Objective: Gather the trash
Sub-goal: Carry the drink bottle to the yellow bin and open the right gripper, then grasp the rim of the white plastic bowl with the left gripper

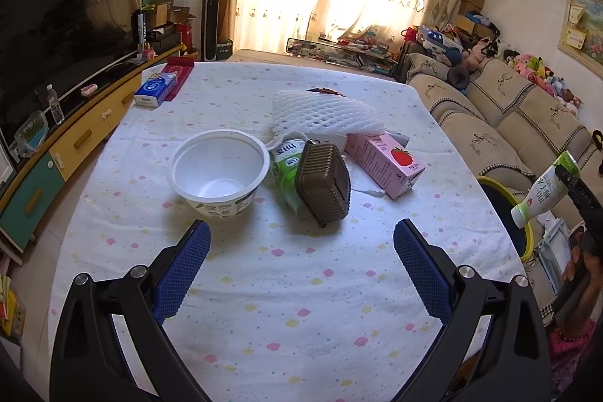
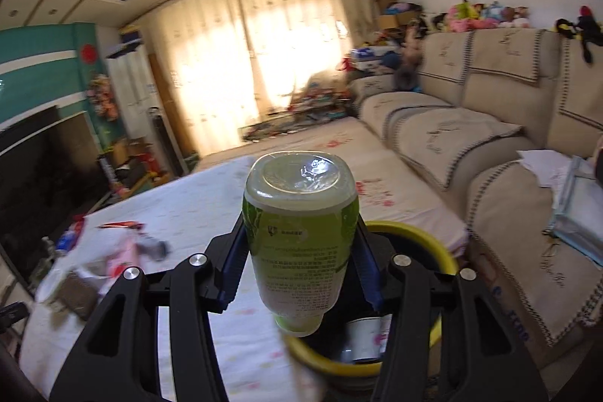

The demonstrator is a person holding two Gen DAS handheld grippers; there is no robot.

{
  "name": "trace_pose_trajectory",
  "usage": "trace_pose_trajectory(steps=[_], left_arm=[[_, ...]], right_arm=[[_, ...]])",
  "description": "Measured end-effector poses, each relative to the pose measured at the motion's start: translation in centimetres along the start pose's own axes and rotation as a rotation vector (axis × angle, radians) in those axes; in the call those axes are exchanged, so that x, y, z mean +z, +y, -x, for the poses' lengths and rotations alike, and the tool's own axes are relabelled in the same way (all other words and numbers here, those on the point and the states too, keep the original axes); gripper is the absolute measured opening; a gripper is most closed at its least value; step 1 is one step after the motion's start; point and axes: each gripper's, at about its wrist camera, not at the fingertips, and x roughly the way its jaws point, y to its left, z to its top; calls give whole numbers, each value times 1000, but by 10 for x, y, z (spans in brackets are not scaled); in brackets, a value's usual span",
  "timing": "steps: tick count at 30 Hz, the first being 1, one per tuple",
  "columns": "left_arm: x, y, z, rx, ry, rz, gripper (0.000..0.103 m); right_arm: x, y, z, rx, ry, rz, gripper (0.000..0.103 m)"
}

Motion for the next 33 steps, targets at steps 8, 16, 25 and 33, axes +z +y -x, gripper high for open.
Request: trace_pose_trajectory(steps=[8, 16, 25, 33], left_arm=[[5, -23, -25, -7, 42, -32, 96], [7, -36, -39, -6, 65, -52, 96], [7, -21, -40, 14, 62, -27, 96], [14, 10, -38, 101, 30, -30, 96]], right_arm=[[-26, -40, -64, -116, 116, -10, 49], [-47, -49, -86, -135, 184, -15, 51], [-49, -44, -84, -127, 189, -7, 52], [-48, -35, -78, -109, 192, 3, 52]])
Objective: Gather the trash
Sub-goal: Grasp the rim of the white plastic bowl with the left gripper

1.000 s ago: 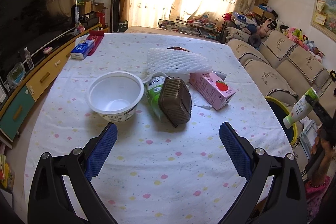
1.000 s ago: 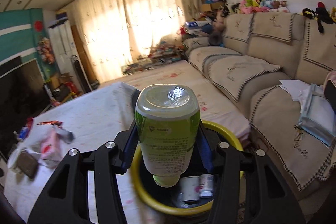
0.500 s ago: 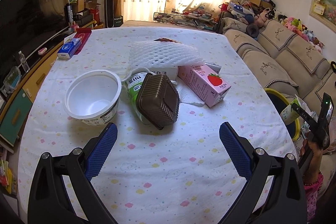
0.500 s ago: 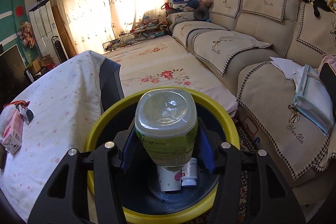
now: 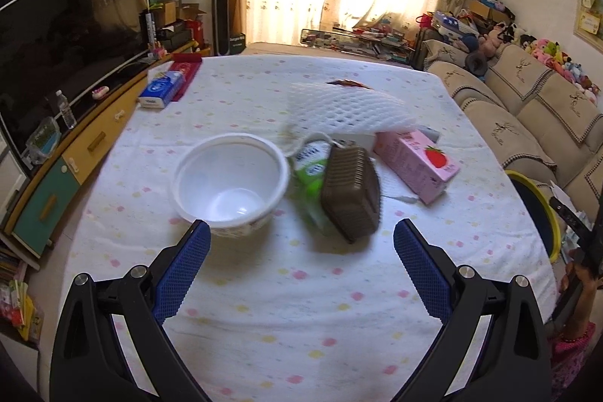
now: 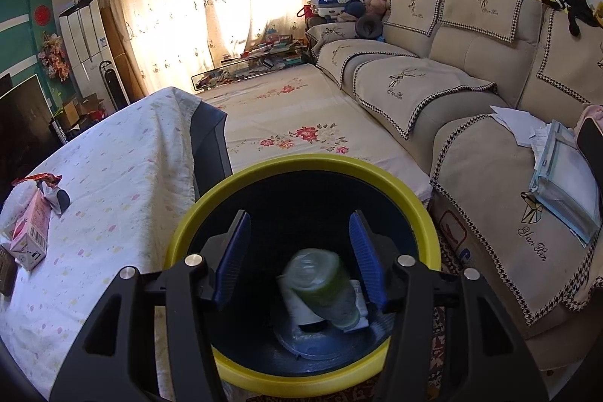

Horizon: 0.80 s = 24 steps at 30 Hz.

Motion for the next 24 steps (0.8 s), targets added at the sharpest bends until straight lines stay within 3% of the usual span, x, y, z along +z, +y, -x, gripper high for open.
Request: trace_pose_trajectory(steps=[6, 8, 12, 17, 24], left_arm=[[14, 20, -3, 13, -20, -52, 93], [16, 18, -6, 8, -25, -103, 79], [18, 13, -18, 15, -5, -215, 67], [18, 22, -34, -41, 60, -219, 53], [17, 22, -57, -40, 108, -249, 35]], right_arm=[[-3, 6, -2, 5, 16, 7, 52], [-4, 8, -4, 7, 24, 7, 52], [-7, 12, -5, 10, 34, 15, 52], [-7, 16, -7, 13, 37, 18, 52], [-10, 23, -10, 25, 50, 34, 52]])
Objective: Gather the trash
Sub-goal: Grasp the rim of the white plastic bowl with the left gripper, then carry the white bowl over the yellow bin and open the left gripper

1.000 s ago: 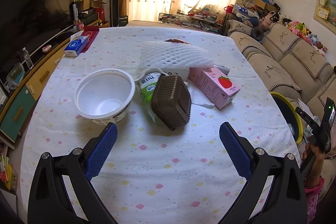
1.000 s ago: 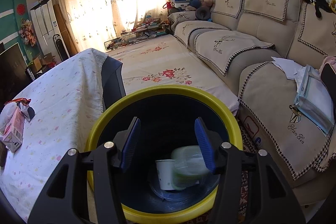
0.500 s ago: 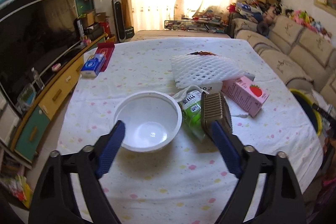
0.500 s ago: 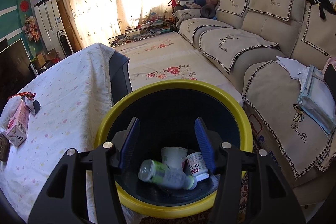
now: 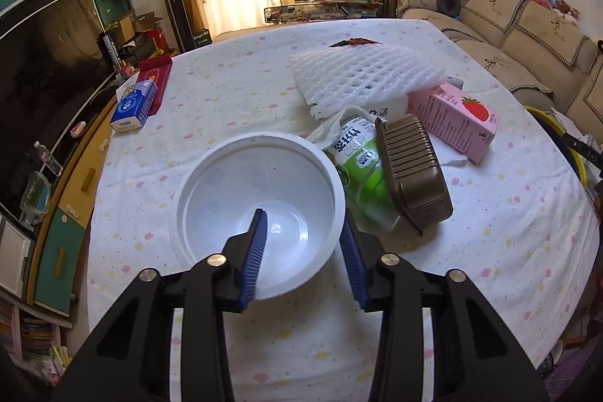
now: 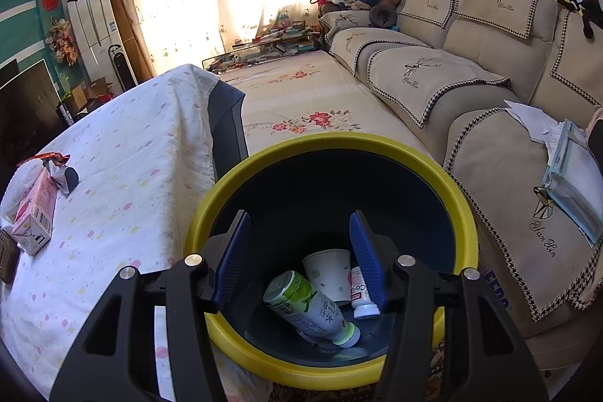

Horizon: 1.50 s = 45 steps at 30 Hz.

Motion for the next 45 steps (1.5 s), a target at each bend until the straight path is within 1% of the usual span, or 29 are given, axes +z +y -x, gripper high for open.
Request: trace_pose_trajectory(steps=[4, 8, 16, 21, 24, 26, 29, 31, 35, 41, 45], left_arm=[[2, 0, -4, 6, 5, -12, 26], [1, 0, -4, 10, 0, -11, 10], [-9, 5, 25, 20, -56, 54, 6], [-15, -16, 64, 4, -109, 40, 6], [-14, -33, 92, -38, -157, 23, 6], [-11, -48, 107, -81, -185, 6, 6], [-3, -78, 119, -171, -195, -34, 6], [4, -101, 122, -246, -199, -63, 6], [25, -157, 116, -376, -196, -141, 6], [62, -244, 93, -539, -161, -255, 6], [86, -293, 72, -603, -130, -294, 6]], right_arm=[[0, 2, 0, 1, 3, 1, 52], [0, -1, -1, 1, 6, -6, 52], [-2, -5, 4, 11, 0, -26, 52], [-2, -15, 18, 16, -20, -55, 52], [-1, -24, 28, 15, -40, -76, 52], [-1, -30, 36, 11, -55, -89, 52], [-3, -41, 49, -1, -86, -110, 54], [-4, -51, 58, -12, -108, -127, 54], [-7, -73, 71, -33, -135, -164, 55], [-18, -117, 90, -95, -166, -236, 56], [-25, -147, 96, -115, -171, -298, 56]])
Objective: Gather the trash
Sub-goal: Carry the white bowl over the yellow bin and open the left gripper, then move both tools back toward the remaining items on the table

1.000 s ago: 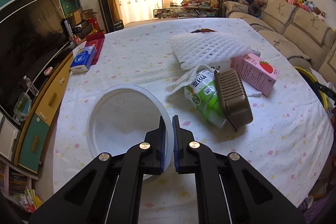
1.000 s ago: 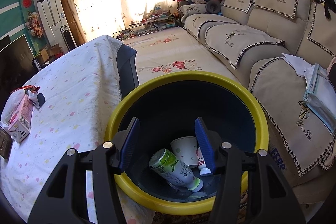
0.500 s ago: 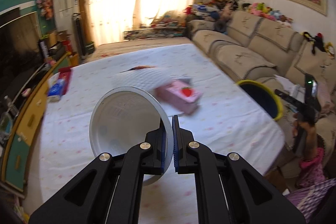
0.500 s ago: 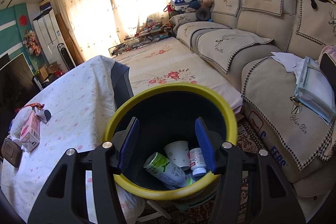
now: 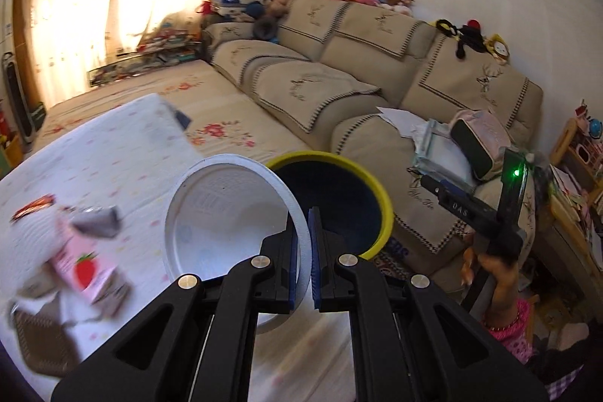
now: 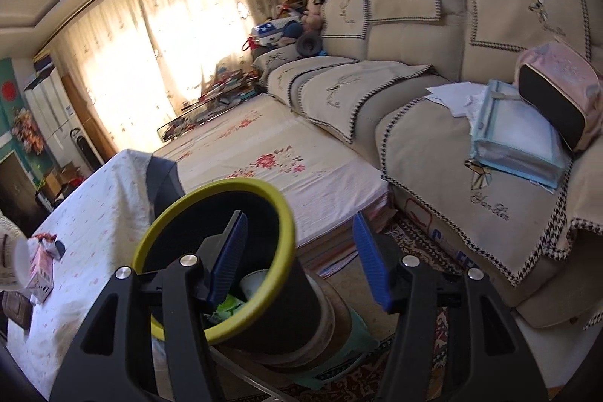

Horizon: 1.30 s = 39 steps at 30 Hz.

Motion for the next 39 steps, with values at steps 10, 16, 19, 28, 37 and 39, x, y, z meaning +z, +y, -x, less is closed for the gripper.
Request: trace_pose_trajectory(steps=[10, 16, 19, 28, 37, 39], left_arm=[[41, -40, -118, -85, 114, -36, 6], [44, -47, -175, -69, 181, -29, 12], [47, -43, -187, -37, 180, -14, 54], [44, -16, -118, 23, 45, 33, 62], [3, 42, 17, 85, -152, 235, 86], [-12, 59, 50, 124, -201, 292, 88]], right_arm=[[-1, -25, -6, -4, 20, -43, 56], [-5, -19, -13, 7, 48, -31, 57], [-6, -14, -15, 16, 55, -27, 57], [-8, 5, -11, 44, 59, 1, 58], [-14, 37, -9, 87, 77, 65, 60], [-16, 48, -9, 103, 83, 85, 61]])
